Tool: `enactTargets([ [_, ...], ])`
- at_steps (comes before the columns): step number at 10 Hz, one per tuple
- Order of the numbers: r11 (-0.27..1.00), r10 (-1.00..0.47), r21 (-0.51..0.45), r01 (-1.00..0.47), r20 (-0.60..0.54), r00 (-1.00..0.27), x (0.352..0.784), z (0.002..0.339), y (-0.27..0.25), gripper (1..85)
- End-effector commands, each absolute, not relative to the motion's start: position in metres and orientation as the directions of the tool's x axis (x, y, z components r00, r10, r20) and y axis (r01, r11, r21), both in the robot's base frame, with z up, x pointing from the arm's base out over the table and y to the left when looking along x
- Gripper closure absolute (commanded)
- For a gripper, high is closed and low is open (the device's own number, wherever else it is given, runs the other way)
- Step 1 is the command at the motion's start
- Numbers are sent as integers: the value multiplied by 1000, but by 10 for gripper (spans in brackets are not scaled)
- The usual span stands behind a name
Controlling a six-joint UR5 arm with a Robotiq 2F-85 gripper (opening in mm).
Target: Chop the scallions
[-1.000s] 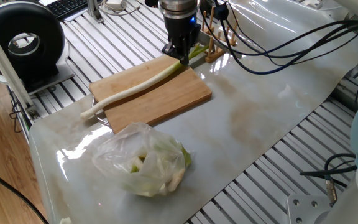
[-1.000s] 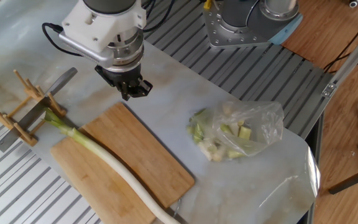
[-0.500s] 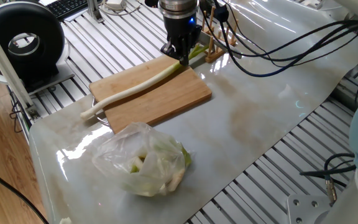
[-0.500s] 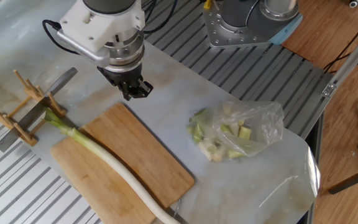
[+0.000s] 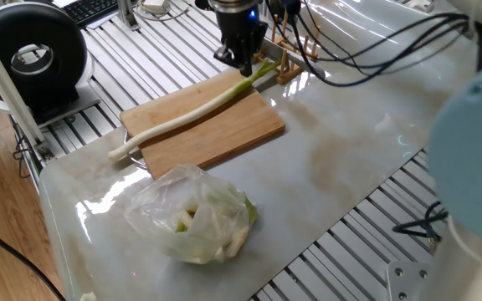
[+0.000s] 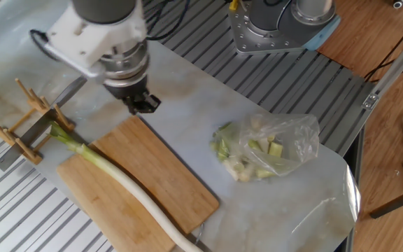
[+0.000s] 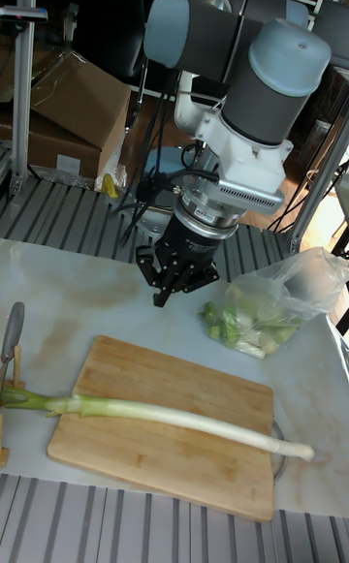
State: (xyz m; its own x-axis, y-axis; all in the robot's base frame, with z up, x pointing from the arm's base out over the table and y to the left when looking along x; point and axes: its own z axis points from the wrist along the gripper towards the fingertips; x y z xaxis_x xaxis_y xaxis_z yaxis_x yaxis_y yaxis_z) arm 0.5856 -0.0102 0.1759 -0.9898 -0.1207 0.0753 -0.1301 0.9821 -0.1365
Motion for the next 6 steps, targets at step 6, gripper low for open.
enactTargets([
  [6, 979, -141, -141, -146, 42, -989, 647, 162, -53, 843],
])
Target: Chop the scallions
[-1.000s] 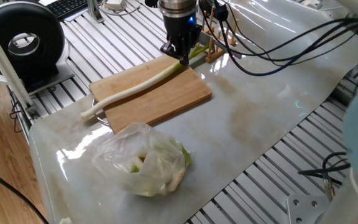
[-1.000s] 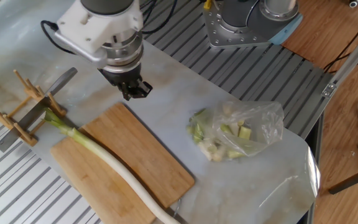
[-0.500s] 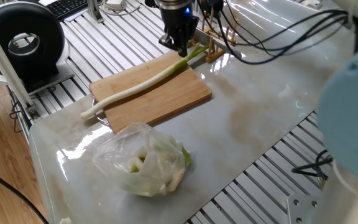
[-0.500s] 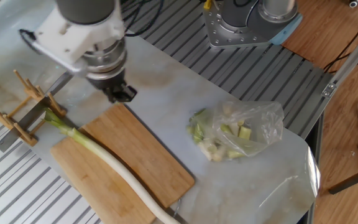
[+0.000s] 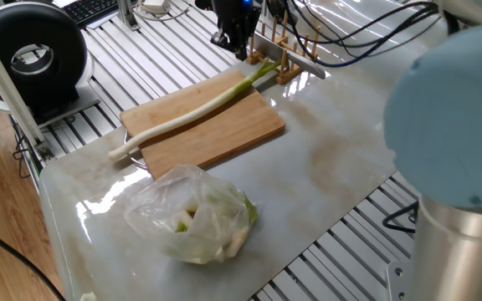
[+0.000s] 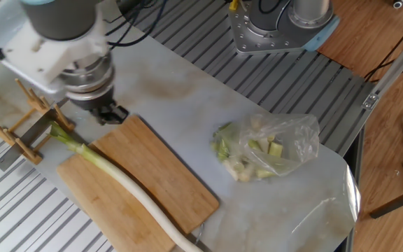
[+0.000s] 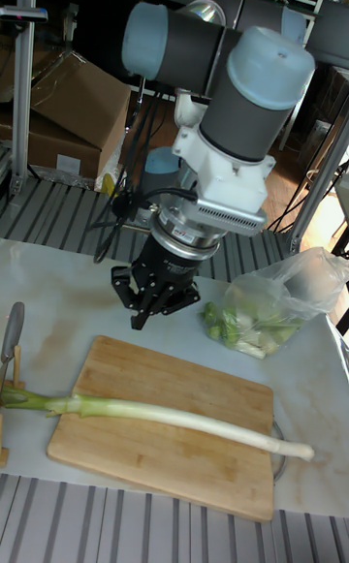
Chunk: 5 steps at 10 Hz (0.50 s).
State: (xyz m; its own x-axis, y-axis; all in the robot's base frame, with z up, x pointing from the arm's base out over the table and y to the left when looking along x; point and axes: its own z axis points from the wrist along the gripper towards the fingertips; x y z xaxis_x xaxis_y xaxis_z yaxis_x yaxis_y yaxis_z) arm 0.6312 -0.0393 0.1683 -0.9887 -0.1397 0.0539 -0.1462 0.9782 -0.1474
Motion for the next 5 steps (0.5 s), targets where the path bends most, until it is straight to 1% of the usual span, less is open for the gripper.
enactTargets([
  [1, 977, -154, -142, -158, 37, -987, 651, 161, -55, 843],
  [2, 974, -173, -144, -176, 35, -984, 646, 165, -46, 843],
  [3, 980, -148, -125, -153, 49, -988, 641, 164, -42, 843],
  [5, 991, -96, -87, -99, 33, -995, 642, 163, -31, 843],
])
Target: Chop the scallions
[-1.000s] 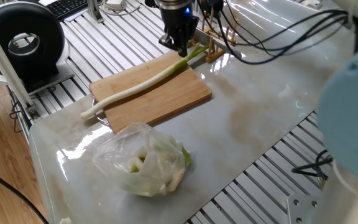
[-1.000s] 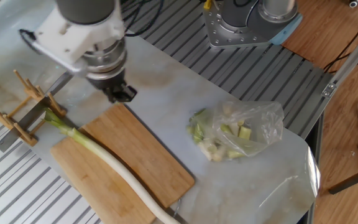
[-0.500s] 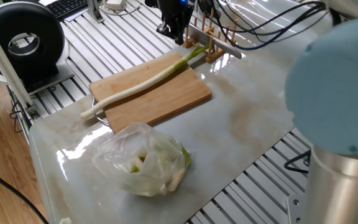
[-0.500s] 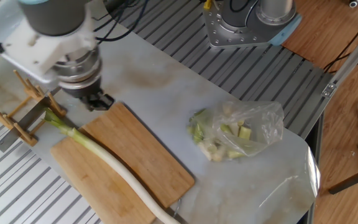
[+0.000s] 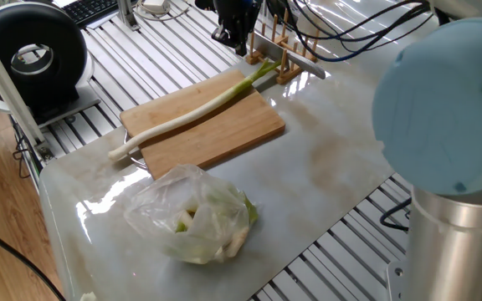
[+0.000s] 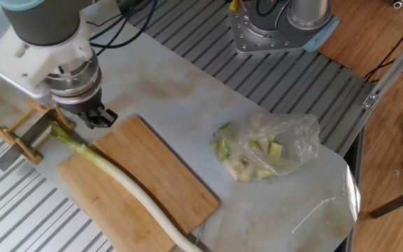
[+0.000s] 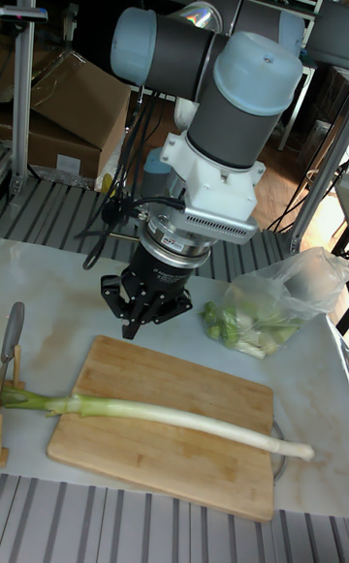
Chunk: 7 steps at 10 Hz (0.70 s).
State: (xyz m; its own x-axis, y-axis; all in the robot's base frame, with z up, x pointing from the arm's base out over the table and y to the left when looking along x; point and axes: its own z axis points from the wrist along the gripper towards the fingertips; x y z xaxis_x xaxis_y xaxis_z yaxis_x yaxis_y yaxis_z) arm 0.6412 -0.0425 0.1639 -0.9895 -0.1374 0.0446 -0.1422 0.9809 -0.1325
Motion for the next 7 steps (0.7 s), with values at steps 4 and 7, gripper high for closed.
enactTargets([
  [4, 983, -94, -146, -108, 103, -990, 643, 173, -69, 760],
  [7, 963, -182, -186, -194, 79, -980, 677, 181, -116, 577],
])
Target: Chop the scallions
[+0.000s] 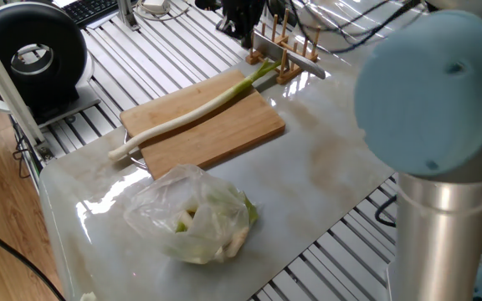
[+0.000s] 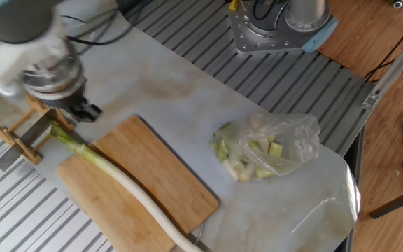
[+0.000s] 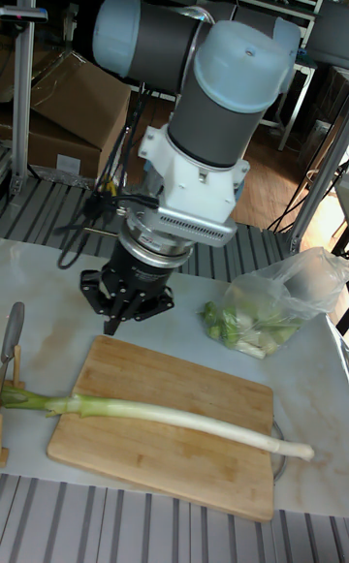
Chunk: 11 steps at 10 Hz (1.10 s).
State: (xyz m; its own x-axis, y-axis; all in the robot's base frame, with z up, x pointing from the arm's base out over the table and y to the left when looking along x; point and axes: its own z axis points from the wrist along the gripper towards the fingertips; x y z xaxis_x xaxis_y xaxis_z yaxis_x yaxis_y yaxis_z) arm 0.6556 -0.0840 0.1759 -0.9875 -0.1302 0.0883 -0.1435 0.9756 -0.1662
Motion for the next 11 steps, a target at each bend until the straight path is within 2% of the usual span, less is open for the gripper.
enactTargets([
  [1, 961, -209, -176, -215, 55, -976, 688, 173, -121, 503],
  [3, 967, -201, -142, -209, 68, -977, 695, 162, -128, 417],
  [6, 961, -178, -198, -195, 103, -979, 690, 161, -152, 417],
  [9, 964, -173, -185, -189, 97, -980, 695, 149, -156, 423],
  [11, 959, -174, -210, -191, 93, -980, 700, 140, -167, 427],
])
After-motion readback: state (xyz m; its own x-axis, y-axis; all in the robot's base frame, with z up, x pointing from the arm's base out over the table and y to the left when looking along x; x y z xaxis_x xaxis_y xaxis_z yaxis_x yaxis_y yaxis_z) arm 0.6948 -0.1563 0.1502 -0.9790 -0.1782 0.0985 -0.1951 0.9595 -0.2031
